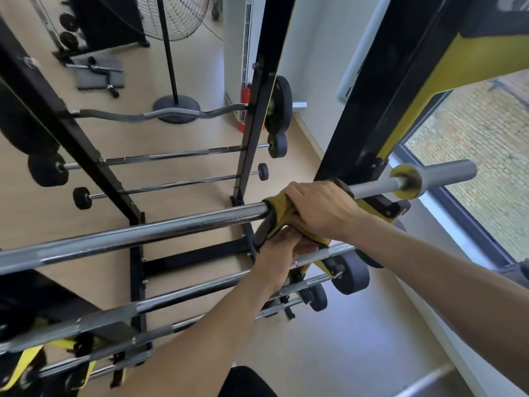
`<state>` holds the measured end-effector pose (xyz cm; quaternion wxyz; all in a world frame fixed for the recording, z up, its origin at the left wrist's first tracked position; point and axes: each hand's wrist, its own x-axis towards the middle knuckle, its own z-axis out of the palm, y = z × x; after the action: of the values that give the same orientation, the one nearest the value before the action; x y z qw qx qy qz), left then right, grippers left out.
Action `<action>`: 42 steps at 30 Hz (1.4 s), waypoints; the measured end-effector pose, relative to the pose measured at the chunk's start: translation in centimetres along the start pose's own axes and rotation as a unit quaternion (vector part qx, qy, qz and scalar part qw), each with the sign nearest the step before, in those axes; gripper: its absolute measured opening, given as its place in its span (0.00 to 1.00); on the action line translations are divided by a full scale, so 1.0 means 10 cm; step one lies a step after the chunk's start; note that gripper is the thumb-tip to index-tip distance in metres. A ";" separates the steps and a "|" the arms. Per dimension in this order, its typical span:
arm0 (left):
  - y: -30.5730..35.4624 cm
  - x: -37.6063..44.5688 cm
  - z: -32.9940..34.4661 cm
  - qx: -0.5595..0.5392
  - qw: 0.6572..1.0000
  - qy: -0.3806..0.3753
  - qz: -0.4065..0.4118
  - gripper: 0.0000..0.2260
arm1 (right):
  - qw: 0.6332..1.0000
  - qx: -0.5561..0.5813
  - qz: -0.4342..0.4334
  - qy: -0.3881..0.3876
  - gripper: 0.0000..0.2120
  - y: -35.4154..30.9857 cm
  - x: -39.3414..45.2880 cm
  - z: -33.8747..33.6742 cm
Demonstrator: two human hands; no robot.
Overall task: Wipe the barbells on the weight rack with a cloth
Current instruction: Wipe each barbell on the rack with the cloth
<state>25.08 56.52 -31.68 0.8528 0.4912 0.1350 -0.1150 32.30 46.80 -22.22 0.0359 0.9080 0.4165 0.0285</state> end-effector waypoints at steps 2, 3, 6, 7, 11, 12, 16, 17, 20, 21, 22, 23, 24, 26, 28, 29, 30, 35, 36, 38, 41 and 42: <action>0.05 -0.07 -0.09 -0.012 1.000 0.017 0.001 0.17 | 1.000 -0.023 -0.014 -0.001 0.12 -0.16 0.10 0.01; 0.07 -0.10 -0.14 -0.012 1.000 0.025 0.003 0.15 | 0.999 -0.036 -0.018 0.004 0.10 -0.23 0.14 0.01; 0.15 -0.22 -0.32 -0.013 0.999 0.038 -0.008 0.12 | 0.998 -0.056 -0.013 0.021 0.08 -0.45 0.21 0.01; 0.17 -0.29 -0.38 -0.017 0.999 0.041 -0.015 0.10 | 0.998 -0.056 -0.011 0.021 0.08 -0.53 0.24 0.01; 0.17 -0.59 -0.67 0.156 0.986 0.061 -0.027 0.05 | 0.999 -0.038 0.005 0.000 0.10 -0.80 0.34 -0.05; 0.19 -0.68 -0.74 0.240 0.967 0.079 0.010 0.05 | 0.999 -0.037 0.009 -0.005 0.11 -0.86 0.36 -0.06; 0.40 -1.08 -0.94 0.362 0.884 0.164 0.247 0.03 | 0.999 -0.044 0.010 -0.007 0.11 -1.16 0.47 -0.09; 0.46 -1.16 -1.00 0.370 0.856 0.173 0.318 0.03 | 0.999 -0.043 0.009 -0.003 0.10 -1.26 0.51 -0.10; 0.55 -1.29 -1.24 0.427 0.738 0.202 0.482 0.13 | 0.999 -0.049 -0.004 0.017 0.08 -1.54 0.63 -0.09; 0.59 -1.32 -1.33 0.463 0.699 0.211 0.503 0.17 | 0.998 -0.052 -0.005 0.022 0.07 -1.63 0.68 -0.09; 0.64 -1.34 -1.42 0.503 0.667 0.219 0.504 0.20 | 0.998 -0.053 -0.004 0.028 0.07 -1.73 0.72 -0.10; 0.70 -1.35 -1.50 0.547 0.639 0.226 0.491 0.22 | 0.998 -0.054 -0.003 0.034 0.07 -1.82 0.76 -0.09; 0.77 -1.37 -1.59 0.593 0.609 0.236 0.471 0.23 | 0.998 -0.055 -0.002 0.038 0.08 -1.92 0.80 -0.08; 0.87 -1.39 -1.79 0.667 0.555 0.248 0.431 0.25 | 0.998 -0.055 0.002 0.042 0.07 -2.11 0.88 -0.07; 0.95 -1.46 -1.96 0.696 0.533 0.250 0.412 0.25 | 0.997 -0.054 0.004 0.048 0.05 -2.28 0.95 -0.07; 0.98 -1.50 -2.04 0.697 0.531 0.252 0.411 0.24 | 0.997 -0.052 0.001 0.050 0.04 -2.35 0.98 -0.08; 1.00 -1.55 -2.10 0.695 0.533 0.255 0.410 0.24 | 0.998 -0.047 -0.003 0.051 0.05 -2.44 1.01 -0.09; 1.00 -1.78 -2.45 0.670 0.557 0.289 0.398 0.26 | 0.998 -0.036 -0.032 0.047 0.09 -2.88 1.25 -0.13; 1.00 -1.81 -2.53 0.666 0.561 0.295 0.394 0.29 | 0.998 -0.038 -0.035 0.046 0.10 -2.97 1.30 -0.13; 1.00 -1.88 -2.67 0.651 0.568 0.315 0.392 0.31 | 0.998 -0.032 -0.033 0.049 0.09 -3.10 1.36 -0.14; 0.99 -1.99 -2.85 0.608 0.583 0.354 0.406 0.31 | 0.998 -0.024 -0.034 0.053 0.09 -3.24 1.39 -0.16; 0.99 -2.03 -2.91 0.589 0.590 0.363 0.415 0.30 | 0.997 -0.018 -0.038 0.057 0.09 -3.30 1.42 -0.17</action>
<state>5.93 87.91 -30.72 0.2127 0.8904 0.1178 0.3848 16.47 79.12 -23.19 0.0294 0.8877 0.4512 0.0868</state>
